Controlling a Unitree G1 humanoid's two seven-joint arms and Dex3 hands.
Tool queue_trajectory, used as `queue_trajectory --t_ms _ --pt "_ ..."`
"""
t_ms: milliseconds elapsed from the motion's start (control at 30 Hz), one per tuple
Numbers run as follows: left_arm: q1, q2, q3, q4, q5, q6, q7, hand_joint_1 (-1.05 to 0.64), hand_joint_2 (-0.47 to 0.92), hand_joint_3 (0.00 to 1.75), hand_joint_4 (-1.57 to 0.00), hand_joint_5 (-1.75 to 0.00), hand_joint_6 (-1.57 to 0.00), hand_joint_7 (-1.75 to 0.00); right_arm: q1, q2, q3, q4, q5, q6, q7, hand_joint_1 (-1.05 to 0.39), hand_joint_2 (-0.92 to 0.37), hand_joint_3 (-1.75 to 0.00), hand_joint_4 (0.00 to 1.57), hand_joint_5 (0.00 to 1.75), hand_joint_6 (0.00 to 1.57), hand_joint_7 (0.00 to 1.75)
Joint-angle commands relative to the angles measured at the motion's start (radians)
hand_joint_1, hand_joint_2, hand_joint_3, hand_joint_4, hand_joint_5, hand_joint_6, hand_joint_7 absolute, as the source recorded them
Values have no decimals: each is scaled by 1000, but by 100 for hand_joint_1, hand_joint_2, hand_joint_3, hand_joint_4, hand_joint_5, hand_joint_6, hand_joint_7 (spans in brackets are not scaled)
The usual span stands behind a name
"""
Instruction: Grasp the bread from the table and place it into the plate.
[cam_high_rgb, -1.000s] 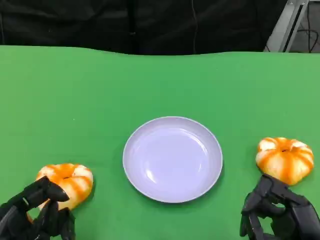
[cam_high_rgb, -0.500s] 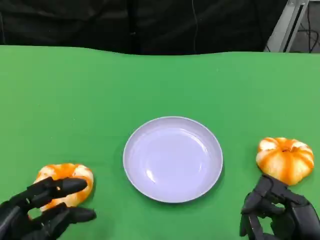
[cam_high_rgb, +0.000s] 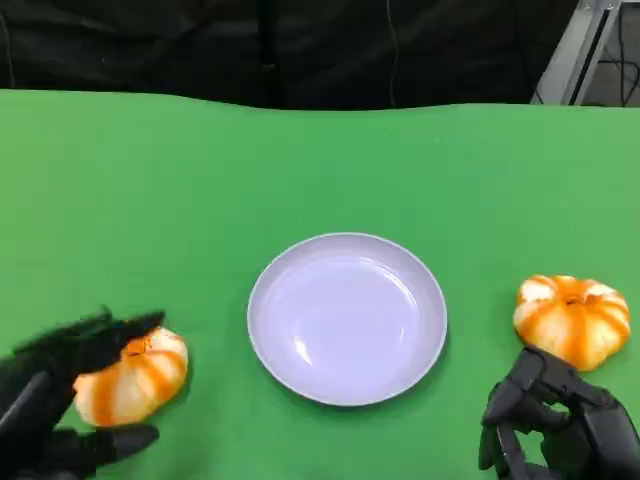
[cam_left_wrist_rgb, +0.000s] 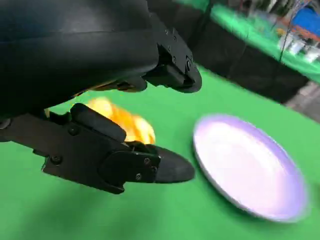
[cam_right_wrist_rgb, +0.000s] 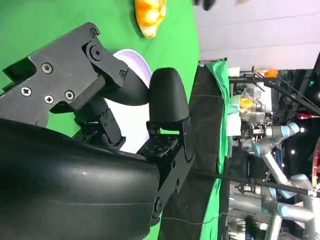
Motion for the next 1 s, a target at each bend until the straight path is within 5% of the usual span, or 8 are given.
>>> queue_trajectory --t_ms 33,200,400,1000 --pt "-49 84 -52 59 183 2 125 -78 92 15 -24 -2 -43 -2 -4 -9 -6 4 -2 -13 -4 -14 -51 -129 82 175 73 159" --pt "-123 147 -128 144 306 72 162 -79 92 8 -23 -1 -43 -1 -2 -10 -4 -1 -4 -6 -5 -16 -50 -129 82 175 73 160" --pt "-202 186 -213 267 316 113 181 -81 92 7 -41 -8 -47 -2 1 -7 -3 -3 -9 -12 -10 -16 -50 -129 82 175 73 160" --pt "-337 208 -407 559 287 156 259 -91 92 19 -50 -3 -52 -1 8 -6 7 -22 -16 0 -24 -16 -51 -129 82 175 72 160"
